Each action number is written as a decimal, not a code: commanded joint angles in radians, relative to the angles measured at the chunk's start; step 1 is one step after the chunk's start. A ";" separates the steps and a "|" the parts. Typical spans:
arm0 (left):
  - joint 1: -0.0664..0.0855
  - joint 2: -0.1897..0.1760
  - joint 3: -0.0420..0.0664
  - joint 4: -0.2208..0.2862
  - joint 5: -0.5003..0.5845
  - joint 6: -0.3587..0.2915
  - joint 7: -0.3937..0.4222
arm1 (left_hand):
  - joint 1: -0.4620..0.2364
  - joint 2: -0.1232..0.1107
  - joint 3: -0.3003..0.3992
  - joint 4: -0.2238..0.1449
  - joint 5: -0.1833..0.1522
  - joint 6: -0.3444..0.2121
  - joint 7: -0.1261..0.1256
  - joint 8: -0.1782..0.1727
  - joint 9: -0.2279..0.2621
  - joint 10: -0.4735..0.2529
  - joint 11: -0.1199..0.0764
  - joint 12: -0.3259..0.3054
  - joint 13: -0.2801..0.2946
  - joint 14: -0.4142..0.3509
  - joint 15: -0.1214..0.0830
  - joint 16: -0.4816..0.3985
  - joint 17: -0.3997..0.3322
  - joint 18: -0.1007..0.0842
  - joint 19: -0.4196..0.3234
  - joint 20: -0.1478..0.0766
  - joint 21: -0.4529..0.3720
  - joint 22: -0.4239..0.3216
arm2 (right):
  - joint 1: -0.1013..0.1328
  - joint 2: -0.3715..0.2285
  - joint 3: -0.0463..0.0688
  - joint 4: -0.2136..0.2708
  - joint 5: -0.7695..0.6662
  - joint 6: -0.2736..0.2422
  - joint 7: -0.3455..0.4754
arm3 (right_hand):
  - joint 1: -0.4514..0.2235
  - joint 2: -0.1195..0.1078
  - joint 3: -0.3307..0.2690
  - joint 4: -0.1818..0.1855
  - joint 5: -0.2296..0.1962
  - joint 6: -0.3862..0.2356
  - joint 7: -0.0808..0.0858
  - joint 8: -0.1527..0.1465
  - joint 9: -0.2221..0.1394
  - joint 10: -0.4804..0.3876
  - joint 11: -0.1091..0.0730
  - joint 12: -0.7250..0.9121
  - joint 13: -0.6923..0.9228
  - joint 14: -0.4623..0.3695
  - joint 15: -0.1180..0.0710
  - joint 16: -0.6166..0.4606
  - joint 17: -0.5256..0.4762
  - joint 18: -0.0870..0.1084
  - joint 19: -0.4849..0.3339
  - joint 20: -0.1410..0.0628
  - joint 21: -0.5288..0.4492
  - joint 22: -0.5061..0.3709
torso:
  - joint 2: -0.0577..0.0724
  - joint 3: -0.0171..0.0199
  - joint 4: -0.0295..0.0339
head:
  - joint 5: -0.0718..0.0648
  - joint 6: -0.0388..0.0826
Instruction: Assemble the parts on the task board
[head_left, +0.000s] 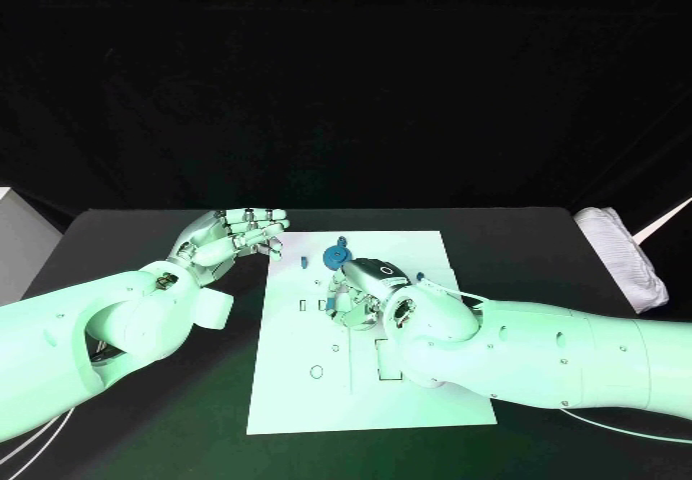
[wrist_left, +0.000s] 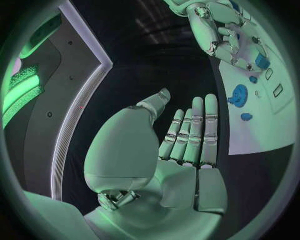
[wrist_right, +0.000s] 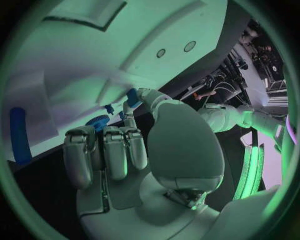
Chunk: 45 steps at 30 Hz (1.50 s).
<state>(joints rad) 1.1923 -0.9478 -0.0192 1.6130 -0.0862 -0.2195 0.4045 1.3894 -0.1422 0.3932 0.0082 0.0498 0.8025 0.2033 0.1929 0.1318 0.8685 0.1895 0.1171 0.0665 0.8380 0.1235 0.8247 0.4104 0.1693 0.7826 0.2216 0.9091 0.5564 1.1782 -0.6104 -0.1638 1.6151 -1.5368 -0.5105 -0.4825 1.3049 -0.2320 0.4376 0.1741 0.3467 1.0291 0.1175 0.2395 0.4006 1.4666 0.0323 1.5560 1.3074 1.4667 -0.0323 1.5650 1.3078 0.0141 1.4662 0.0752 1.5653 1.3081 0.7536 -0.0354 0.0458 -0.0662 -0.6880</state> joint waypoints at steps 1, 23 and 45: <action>0.000 0.001 0.001 0.003 -0.004 0.018 0.004 | -0.009 0.000 0.001 0.003 0.001 0.004 0.009 0.007 0.001 0.000 0.000 0.003 0.000 -0.003 0.002 0.005 -0.001 0.014 -0.005 -0.001 0.004 0.002 | -0.001 0.002 0.000 0.000 -0.018 0.011 0.005 | -0.009 -0.005 -0.002 0.004 -0.004 -0.011 -0.001 -0.009 -0.007 0.087 0.004 -0.008 0.244 0.104 -0.001 0.006 0.262 -0.014 0.105 -0.004 0.005 0.263 | 0.000 -0.0001 0.0001 | 0.000 0.000; 0.000 -0.001 0.001 0.003 -0.004 0.019 0.001 | -0.009 0.000 0.001 0.003 0.001 0.004 0.009 0.007 0.001 0.000 0.000 0.003 0.000 -0.003 0.002 0.005 -0.001 0.014 -0.005 -0.001 0.004 0.002 | -0.001 0.002 0.000 -0.005 -0.014 0.018 0.012 | -0.016 -0.022 -0.009 0.001 -0.016 -0.050 0.015 -0.025 -0.018 0.048 0.018 -0.058 0.204 0.100 0.011 0.000 0.247 -0.014 0.105 0.006 0.005 0.263 | 0.000 -0.0006 -0.0006 | 0.000 -0.003; 0.000 -0.002 0.001 0.003 -0.004 0.019 0.000 | -0.011 0.000 0.002 0.003 0.001 0.003 0.009 0.006 0.001 0.001 -0.002 0.007 0.000 -0.003 0.001 0.007 -0.004 0.015 -0.007 -0.001 0.007 0.002 | -0.001 0.001 -0.001 -0.001 -0.007 0.006 0.013 | -0.030 -0.028 -0.113 0.034 -0.138 -0.087 0.025 -0.038 -0.034 0.023 0.028 -0.091 0.177 0.099 0.021 -0.002 0.242 -0.011 0.099 0.018 -0.005 0.254 | 0.000 -0.0002 0.0002 | -0.002 -0.004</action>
<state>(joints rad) 1.1923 -0.9502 -0.0192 1.6135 -0.0869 -0.2183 0.3999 1.3894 -0.1422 0.3932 0.0082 0.0498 0.8025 0.2033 0.1929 0.1317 0.8685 0.1895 0.1213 0.0665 0.8380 0.1235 0.8286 0.4077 0.1694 0.7826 0.2216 0.9130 0.5570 1.1777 -0.6096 -0.1642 1.6116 -1.5381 -0.5056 -0.4788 1.2738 -0.2604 0.3294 0.2071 0.2142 0.9466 0.1427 0.2048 0.3678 1.4656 0.0528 1.4712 1.3073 1.4649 -0.0193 1.5650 1.3074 0.0142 1.4658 0.0847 1.5643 1.3076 0.7534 -0.0359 0.0457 -0.0686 -0.6919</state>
